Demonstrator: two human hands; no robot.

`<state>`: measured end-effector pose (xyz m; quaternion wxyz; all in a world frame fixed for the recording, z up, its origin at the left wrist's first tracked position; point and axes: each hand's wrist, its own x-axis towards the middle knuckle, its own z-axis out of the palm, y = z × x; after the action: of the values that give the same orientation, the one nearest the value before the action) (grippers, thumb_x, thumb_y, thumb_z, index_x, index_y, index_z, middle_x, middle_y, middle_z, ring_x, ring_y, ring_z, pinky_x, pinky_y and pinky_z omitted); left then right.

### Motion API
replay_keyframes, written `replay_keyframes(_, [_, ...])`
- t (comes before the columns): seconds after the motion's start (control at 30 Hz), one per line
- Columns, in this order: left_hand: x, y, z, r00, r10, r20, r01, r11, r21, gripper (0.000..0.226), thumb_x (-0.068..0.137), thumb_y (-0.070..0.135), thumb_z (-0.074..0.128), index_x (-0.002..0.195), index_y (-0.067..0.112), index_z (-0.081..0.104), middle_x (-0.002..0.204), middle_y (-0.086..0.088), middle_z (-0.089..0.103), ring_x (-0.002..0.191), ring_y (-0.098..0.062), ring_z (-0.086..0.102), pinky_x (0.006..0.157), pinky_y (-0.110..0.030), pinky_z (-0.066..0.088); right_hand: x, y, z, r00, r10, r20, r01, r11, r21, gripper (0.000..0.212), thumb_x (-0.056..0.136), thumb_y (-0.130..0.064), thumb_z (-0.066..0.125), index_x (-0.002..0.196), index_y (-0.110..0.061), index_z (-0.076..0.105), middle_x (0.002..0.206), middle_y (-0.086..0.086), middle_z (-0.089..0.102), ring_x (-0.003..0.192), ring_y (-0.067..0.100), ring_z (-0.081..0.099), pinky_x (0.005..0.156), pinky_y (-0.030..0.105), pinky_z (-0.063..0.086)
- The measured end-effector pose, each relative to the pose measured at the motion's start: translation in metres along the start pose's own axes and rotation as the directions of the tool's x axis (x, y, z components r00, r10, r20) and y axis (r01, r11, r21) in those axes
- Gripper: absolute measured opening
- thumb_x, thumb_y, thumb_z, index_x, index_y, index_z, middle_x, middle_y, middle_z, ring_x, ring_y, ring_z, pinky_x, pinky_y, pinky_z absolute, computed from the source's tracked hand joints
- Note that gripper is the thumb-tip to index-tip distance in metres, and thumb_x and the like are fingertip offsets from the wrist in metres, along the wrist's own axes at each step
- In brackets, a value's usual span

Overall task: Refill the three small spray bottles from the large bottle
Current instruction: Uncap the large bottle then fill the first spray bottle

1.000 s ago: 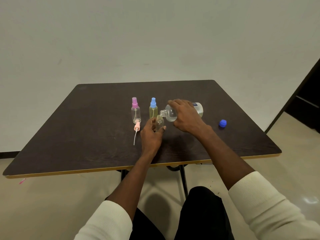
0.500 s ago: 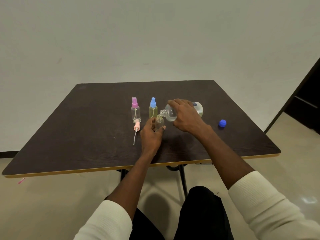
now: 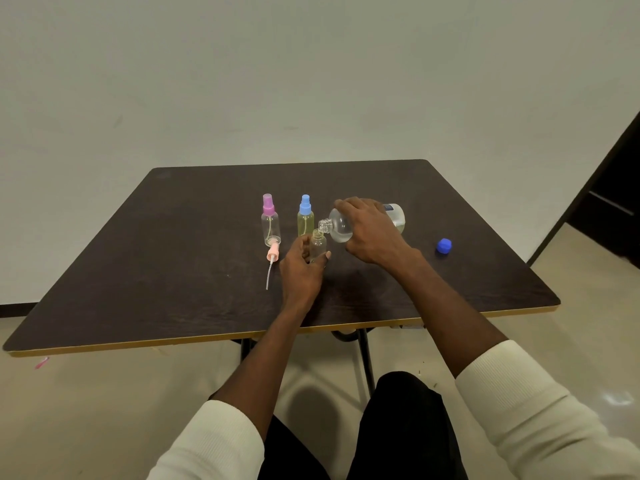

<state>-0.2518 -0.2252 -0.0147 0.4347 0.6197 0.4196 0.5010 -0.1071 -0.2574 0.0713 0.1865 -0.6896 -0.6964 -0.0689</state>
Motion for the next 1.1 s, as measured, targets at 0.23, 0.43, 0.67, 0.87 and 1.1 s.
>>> replay_keyframes(0.23, [-0.0013, 0.0006, -0.0004, 1.000, -0.006, 0.007, 0.007, 1.000, -0.008, 0.035, 0.085, 0.014, 0.076, 0.117, 0.020, 0.064, 0.101, 0.010, 0.072, 0.097, -0.003, 0.067, 0.090, -0.035, 0.056, -0.0009, -0.0001, -0.0014, 1.000, 0.003, 0.014, -0.003, 1.000, 0.000, 0.074, 0.074, -0.013, 0.073, 0.141, -0.015, 0.042, 0.140, 0.005, 0.049, 0.130, 0.027, 0.042, 0.112, 0.042, 0.026])
replay_keyframes(0.43, [-0.0010, 0.0015, -0.0003, 1.000, -0.008, 0.007, 0.007, 1.000, 0.011, 0.036, 0.086, 0.016, 0.076, 0.120, 0.017, 0.063, 0.103, 0.009, 0.072, 0.098, -0.002, 0.066, 0.089, -0.030, 0.055, -0.0013, -0.0006, -0.0019, 1.000, 0.004, 0.014, -0.004, 1.000, 0.006, 0.074, 0.074, -0.013, 0.074, 0.141, -0.016, 0.042, 0.141, 0.005, 0.048, 0.130, 0.028, 0.041, 0.112, 0.042, 0.026])
replay_keyframes(0.67, [-0.0019, 0.0002, -0.0003, 1.000, -0.001, 0.012, 0.000, 1.000, 0.012, 0.033, 0.086, 0.016, 0.075, 0.116, 0.021, 0.063, 0.100, 0.011, 0.071, 0.097, -0.002, 0.066, 0.088, -0.029, 0.054, -0.0016, -0.0008, -0.0028, 1.000, 0.003, 0.014, -0.003, 1.000, 0.000, 0.075, 0.074, -0.014, 0.075, 0.141, -0.015, 0.042, 0.140, 0.005, 0.049, 0.130, 0.027, 0.042, 0.112, 0.042, 0.027])
replay_keyframes(0.87, [-0.0015, -0.0008, 0.0008, 1.000, -0.008, 0.008, 0.008, 1.000, -0.003, 0.033, 0.085, 0.016, 0.076, 0.113, 0.027, 0.062, 0.099, 0.013, 0.071, 0.096, -0.003, 0.067, 0.089, -0.031, 0.055, -0.0018, -0.0007, -0.0028, 1.000, 0.000, 0.016, 0.000, 1.000, 0.005, 0.074, 0.074, -0.014, 0.075, 0.140, -0.015, 0.043, 0.140, 0.005, 0.049, 0.129, 0.027, 0.043, 0.111, 0.043, 0.028])
replay_keyframes(1.1, [0.0005, -0.0010, 0.0018, 1.000, -0.027, 0.001, 0.027, 1.000, -0.004, 0.035, 0.084, 0.017, 0.078, 0.115, 0.022, 0.064, 0.100, 0.010, 0.072, 0.097, -0.005, 0.068, 0.091, -0.038, 0.056, -0.0013, -0.0008, -0.0052, 1.000, -0.008, 0.014, 0.008, 1.000, -0.010, 0.074, 0.075, -0.014, 0.074, 0.141, -0.015, 0.042, 0.141, 0.006, 0.049, 0.130, 0.028, 0.042, 0.112, 0.042, 0.027])
